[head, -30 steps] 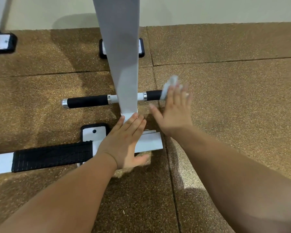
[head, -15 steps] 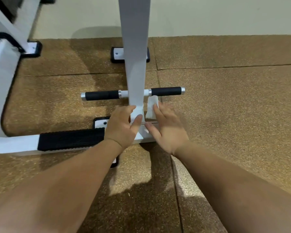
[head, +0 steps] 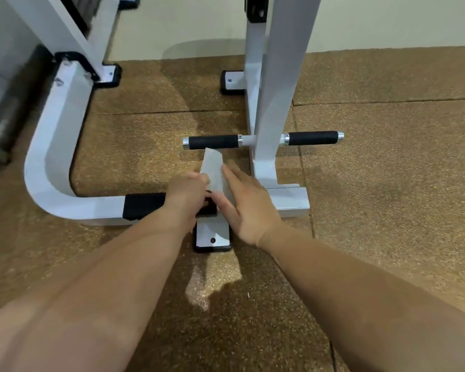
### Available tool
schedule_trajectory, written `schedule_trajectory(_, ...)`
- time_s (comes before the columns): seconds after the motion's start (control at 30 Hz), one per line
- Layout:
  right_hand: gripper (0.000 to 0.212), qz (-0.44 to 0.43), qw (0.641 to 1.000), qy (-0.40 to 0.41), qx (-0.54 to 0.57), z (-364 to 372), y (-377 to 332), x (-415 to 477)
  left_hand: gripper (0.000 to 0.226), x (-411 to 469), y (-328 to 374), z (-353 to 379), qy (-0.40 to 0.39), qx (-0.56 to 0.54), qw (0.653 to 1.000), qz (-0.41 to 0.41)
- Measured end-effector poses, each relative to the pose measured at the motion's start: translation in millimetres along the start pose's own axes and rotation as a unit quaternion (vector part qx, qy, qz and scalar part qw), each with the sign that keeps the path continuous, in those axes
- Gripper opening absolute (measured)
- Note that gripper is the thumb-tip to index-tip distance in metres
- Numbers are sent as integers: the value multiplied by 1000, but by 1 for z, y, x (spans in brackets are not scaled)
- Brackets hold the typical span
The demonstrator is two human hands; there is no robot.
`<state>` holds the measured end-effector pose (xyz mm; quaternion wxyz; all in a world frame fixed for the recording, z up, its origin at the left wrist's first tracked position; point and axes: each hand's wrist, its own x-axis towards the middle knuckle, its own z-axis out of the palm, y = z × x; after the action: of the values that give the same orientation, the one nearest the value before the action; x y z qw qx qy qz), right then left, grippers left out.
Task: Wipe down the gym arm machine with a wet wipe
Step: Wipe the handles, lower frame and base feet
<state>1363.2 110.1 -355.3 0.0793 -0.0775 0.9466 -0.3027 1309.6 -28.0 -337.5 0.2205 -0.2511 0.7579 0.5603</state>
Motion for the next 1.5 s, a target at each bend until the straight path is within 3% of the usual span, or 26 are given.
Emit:
schedule_trajectory(0.13, 75, 6, 999, -13, -43, 15, 8, 2, 13, 6, -12, -27, -20, 154, 988, -2)
schedule_trajectory(0.23, 48, -22, 993, -3, -114, 25, 13, 6, 24, 10, -16, -41, -7, 378, 923, 69)
schedule_trajectory(0.27, 40, -28, 992, 3, -125, 27, 12, 8, 30, 12, -19, -44, 5, 408, 909, 87)
schedule_trajectory(0.5, 21, 14, 997, 55, -51, 37, 8, 18, 24, 15, -38, -51, 44, 308, 929, 201)
schedule_trajectory(0.63, 15, 47, 997, 20, 62, 28, 1, 33, 20, 19, -20, -47, 92, 116, 979, 140)
schedule_trajectory(0.73, 15, 99, 979, 47, 172, 13, -8, 49, 18, 22, -6, -45, 98, 76, 987, 100)
schedule_trajectory(0.8, 30, 102, 969, 15, 224, 6, -10, 53, 11, 24, -1, -42, 79, 40, 993, 77)
schedule_trajectory(0.87, 43, 89, 973, -36, 210, 5, -9, 53, 8, 23, 2, -40, 63, -11, 996, 65)
schedule_trajectory(0.93, 26, 98, 981, -24, 167, 9, -4, 53, 22, 25, 1, -38, 69, -40, 995, 54)
schedule_trajectory(1.0, 9, 145, 977, 2, 155, 6, -2, 54, 36, 26, -4, -38, 101, 30, 992, 76)
schedule_trajectory(1.03, 14, 168, 972, 3, 166, 4, -2, 54, 40, 26, -8, -40, 128, 109, 978, 120)
schedule_trajectory(1.1, 20, 180, 966, -4, 185, 0, -3, 54, 45, 23, -13, -43, 148, 255, 916, 272)
schedule_trajectory(1.17, 19, 174, 963, -3, 208, -6, -4, 56, 51, 19, -13, -42, 56, 342, 858, 378)
schedule_trajectory(1.23, 14, 182, 948, 3, 260, -11, -6, 58, 52, 16, -9, -35, -30, 400, 840, 366)
schedule_trajectory(1.27, 10, 186, 942, 9, 279, -14, -6, 59, 49, 17, -8, -32, -34, 411, 839, 354)
schedule_trajectory(1.33, 9, 183, 942, 26, 279, -17, -5, 61, 39, 22, -4, -25, 3, 396, 846, 358)
schedule_trajectory(1.43, 34, 186, 958, 62, 210, -14, 3, 57, 36, 31, 12, -22, 77, 370, 840, 390)
schedule_trajectory(1.5, 42, 172, 973, 80, 134, -11, 12, 47, 36, 40, 35, -26, 140, 362, 847, 363)
